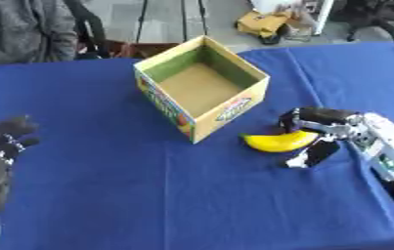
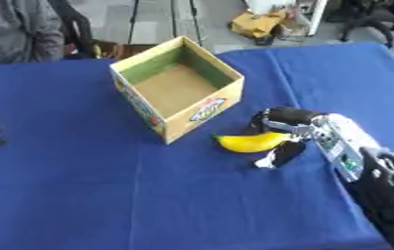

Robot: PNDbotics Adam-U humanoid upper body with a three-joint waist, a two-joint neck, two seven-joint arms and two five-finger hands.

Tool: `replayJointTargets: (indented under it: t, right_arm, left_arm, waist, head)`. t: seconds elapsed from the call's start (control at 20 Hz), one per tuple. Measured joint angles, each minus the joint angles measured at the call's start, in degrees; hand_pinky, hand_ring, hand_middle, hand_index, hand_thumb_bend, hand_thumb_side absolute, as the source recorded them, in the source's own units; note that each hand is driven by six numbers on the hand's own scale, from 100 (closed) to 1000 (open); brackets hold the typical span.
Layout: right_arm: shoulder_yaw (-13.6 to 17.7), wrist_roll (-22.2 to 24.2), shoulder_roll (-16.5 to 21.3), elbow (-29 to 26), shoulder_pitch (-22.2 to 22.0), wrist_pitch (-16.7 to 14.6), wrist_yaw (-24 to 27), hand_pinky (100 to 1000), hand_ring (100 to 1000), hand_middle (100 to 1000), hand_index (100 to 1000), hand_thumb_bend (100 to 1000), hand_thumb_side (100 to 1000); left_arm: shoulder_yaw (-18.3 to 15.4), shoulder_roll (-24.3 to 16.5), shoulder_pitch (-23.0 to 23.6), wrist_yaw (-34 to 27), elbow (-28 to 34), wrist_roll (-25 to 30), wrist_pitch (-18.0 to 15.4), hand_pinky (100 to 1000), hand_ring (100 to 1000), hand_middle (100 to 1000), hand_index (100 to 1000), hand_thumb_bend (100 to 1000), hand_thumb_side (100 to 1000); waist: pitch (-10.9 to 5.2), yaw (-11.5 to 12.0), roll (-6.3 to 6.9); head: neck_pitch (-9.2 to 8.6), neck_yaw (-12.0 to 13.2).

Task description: Pick up objects on the table and place them in the box.

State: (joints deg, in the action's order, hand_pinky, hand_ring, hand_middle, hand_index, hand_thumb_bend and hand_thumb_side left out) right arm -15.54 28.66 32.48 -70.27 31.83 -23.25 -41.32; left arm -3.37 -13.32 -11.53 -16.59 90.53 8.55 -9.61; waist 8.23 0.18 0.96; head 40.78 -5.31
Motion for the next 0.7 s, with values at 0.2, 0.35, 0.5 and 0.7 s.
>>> replayJointTargets:
  t: [0.2,0.35,0.5,0.7]
  right_arm:
    - [0.0,0.0,0.0,0.0,0.0,0.0,-0.2,739,657,667,777,319,414]
    - [0.0,0.0,0.0,0.0,0.0,0.0,-0.3,732,646,659,771,301,400]
    - [0.0,0.0,0.0,0.0,0.0,0.0,-0.4,720,626,641,757,249,363]
    - [0.0,-0.1,0.0,0.0,0.0,0.0,-0.5,702,602,603,728,100,288]
  left_arm:
    - [0.0,0.0,0.0,0.0,0.0,0.0,0.0,758,782,754,671,441,1000]
    - [0.0,0.0,0.0,0.0,0.0,0.0,0.0,759,781,754,671,440,1000]
    - [0.0,0.0,0.0,0.0,0.0,0.0,0.0,758,781,754,671,440,1000]
    - [0.0,0.0,0.0,0.0,0.0,0.0,0.0,758,781,754,671,441,1000]
  waist:
    - [0.02,0.0,0.00]
    - [0.08,0.0,0.00]
    - [0.11,0.0,0.00]
    - [0.12,0.0,0.00]
  head:
    - [0.00,0.0]
    - [0.00,-0.1]
    - [0.00,-0.1]
    - [0.00,-0.2]
